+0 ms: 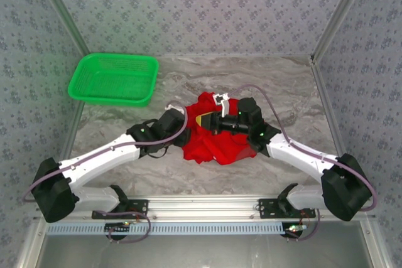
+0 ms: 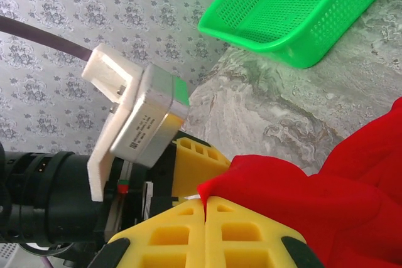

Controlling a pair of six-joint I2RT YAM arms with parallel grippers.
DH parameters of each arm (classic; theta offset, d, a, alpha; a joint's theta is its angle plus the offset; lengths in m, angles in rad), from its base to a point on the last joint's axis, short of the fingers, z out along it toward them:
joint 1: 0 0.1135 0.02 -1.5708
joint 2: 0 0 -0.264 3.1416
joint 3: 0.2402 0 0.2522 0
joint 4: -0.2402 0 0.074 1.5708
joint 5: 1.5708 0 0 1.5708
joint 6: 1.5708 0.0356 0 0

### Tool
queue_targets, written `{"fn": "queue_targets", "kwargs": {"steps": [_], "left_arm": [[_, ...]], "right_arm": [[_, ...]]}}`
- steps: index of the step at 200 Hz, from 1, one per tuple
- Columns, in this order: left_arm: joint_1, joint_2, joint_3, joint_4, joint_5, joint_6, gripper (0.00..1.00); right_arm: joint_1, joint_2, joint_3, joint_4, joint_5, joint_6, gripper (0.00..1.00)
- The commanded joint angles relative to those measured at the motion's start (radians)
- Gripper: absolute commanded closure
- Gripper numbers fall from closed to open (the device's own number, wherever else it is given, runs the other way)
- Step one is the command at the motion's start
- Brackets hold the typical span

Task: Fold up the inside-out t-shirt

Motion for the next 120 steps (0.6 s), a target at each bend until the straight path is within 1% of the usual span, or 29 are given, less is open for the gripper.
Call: {"fn": "queue_targets", "kwargs": {"steps": [1,17,39,62,71,78,96,108,120], "left_arm": [[0.014,0.012,0.029,0.009,-0.015,0.029,0.53],[0.031,0.016,0.02,0.033,0.032,0.039,0.62],[0.043,-0.004,0.005,0.067,0.088,0.043,0.78],[0.059,-0.072,-0.03,0.127,0.161,0.074,0.93],[0.072,-0.115,-0.055,0.164,0.217,0.092,1.0],[0.087,-0.156,-0.083,0.207,0.277,0.105,1.0],[0.127,-0.277,-0.165,0.343,0.474,0.129,1.0],[0.153,-0.359,-0.227,0.452,0.585,0.128,1.0],[0.178,-0.428,-0.288,0.551,0.668,0.117,1.0]], "right_arm": [[-0.005,-0.025,0.023,-0.01,0.013,0.008,1.0],[-0.008,-0.032,0.024,-0.014,0.018,0.006,1.0],[-0.013,-0.034,0.028,-0.035,0.029,-0.003,1.0],[-0.029,-0.041,0.027,-0.074,0.065,-0.004,1.0],[-0.041,-0.049,0.031,-0.108,0.097,-0.001,1.0],[-0.053,-0.059,0.038,-0.151,0.139,0.004,1.0],[-0.093,-0.085,0.051,-0.258,0.237,0.014,1.0],[-0.118,-0.098,0.055,-0.29,0.268,0.023,1.0],[-0.13,-0.106,0.067,-0.327,0.286,0.018,1.0]]}}
